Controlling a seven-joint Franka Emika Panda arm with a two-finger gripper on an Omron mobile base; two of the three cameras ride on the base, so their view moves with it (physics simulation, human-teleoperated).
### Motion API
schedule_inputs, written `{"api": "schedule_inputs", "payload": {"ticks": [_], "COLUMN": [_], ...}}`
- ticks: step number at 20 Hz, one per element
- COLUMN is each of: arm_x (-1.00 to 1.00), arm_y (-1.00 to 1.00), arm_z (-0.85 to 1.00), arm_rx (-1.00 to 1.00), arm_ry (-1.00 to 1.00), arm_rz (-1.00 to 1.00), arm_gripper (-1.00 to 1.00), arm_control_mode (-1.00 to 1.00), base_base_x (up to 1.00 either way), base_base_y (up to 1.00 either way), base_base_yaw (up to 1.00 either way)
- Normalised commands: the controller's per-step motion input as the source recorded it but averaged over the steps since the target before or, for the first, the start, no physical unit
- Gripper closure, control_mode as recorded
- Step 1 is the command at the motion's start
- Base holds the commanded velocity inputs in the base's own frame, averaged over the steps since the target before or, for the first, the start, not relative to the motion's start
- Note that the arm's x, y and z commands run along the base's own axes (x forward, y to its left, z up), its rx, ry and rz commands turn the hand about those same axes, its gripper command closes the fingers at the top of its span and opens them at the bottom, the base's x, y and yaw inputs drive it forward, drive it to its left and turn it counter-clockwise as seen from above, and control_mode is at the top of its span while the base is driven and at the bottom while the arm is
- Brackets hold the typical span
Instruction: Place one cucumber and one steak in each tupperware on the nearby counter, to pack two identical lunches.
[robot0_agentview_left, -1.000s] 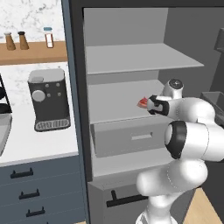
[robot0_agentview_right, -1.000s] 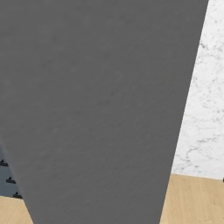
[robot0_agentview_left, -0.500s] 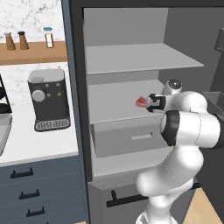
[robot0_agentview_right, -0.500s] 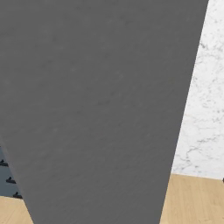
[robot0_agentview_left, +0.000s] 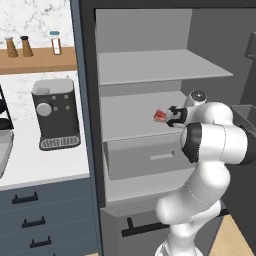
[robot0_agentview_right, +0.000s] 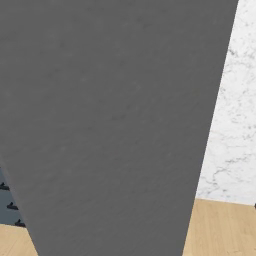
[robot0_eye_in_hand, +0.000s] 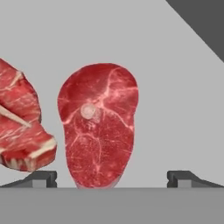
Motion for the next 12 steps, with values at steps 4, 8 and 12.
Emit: {"api": "schedule_inputs", "payload": {"ticks": [4, 8, 12], "arm_x": [0.27, 0.13, 0.16], "arm_y": [0.0, 0.0, 0.0], "arm_z": [-0.11, -0.08, -0.04], "arm_rx": [0.0, 0.0, 0.0], "arm_ry": [0.0, 0.01, 0.0], "arm_rz": [-0.01, 0.0, 0.0], "arm_gripper": [-1.0, -1.0, -1.0], "arm_control_mode": [-1.0, -1.0, -1.0], "base_base_x": [0.0, 0.0, 0.0], "base_base_y": [0.0, 0.0, 0.0], "base_base_yaw": [0.0, 0.0, 0.0]}}
